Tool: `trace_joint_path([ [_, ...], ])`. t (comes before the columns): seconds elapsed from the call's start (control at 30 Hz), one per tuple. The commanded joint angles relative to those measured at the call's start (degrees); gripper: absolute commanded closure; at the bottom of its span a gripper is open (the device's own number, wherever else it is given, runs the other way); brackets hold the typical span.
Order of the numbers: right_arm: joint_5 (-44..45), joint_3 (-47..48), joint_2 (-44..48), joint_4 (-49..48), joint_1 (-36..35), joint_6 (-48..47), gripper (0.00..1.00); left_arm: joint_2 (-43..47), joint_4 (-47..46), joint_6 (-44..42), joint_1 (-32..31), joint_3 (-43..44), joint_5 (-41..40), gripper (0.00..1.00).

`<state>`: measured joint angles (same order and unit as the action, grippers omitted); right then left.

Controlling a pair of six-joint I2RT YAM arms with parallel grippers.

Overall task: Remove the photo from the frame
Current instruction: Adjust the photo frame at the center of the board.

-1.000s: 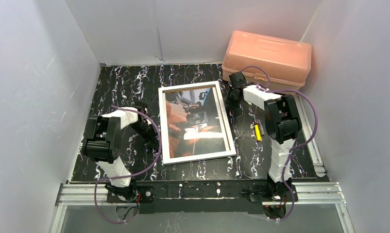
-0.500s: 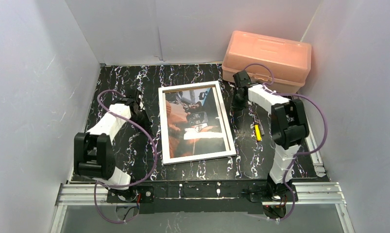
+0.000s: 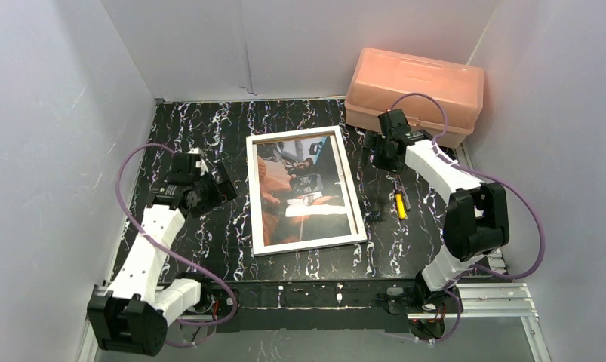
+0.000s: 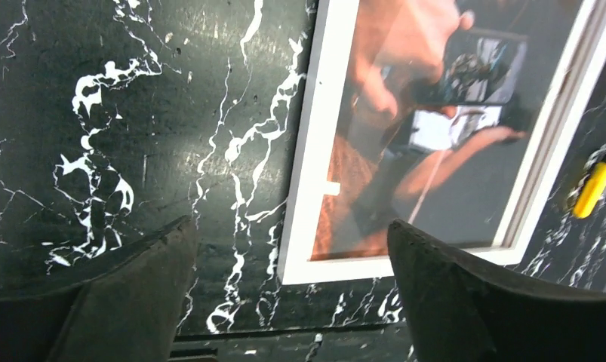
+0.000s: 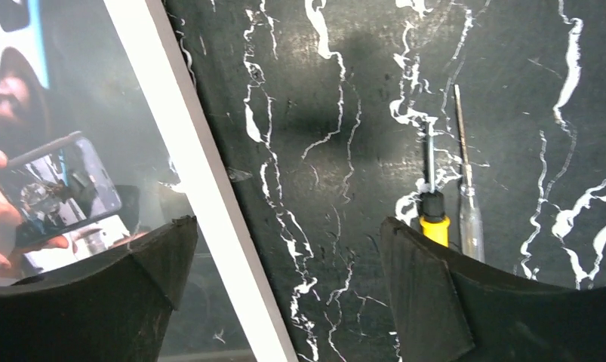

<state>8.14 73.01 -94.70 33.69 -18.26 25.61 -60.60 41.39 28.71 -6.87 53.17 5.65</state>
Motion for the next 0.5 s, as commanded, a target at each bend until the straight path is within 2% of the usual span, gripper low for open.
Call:
trace_joint_path([
  [0.0, 4.5, 0.0, 3.8, 2.4, 0.4, 1.5, 0.01, 5.4, -2.7, 9.4, 0.1, -5.4, -2.3, 0.02],
  [0.1, 1.1, -3.2, 3.7, -0.1, 0.9, 1.8, 0.01, 5.4, -7.6, 13.0, 0.7, -10.3, 0.9, 0.01],
  [0.2, -5.8, -4.9, 2.3, -1.5, 1.5, 1.2, 0.01, 1.7, -9.7, 7.7, 0.8, -9.8, 6.6, 0.02],
  [0.27, -10.0, -6.4, 2.8, -4.2, 1.4, 0.7, 0.02, -1.1, -9.9, 5.5, 0.8, -8.4, 8.9, 0.05],
  [0.47, -18.1, -10.3, 3.3, -10.1, 0.9, -1.5, 0.16, -9.3, -14.5, 4.9, -3.0, -6.6, 9.6, 0.12],
])
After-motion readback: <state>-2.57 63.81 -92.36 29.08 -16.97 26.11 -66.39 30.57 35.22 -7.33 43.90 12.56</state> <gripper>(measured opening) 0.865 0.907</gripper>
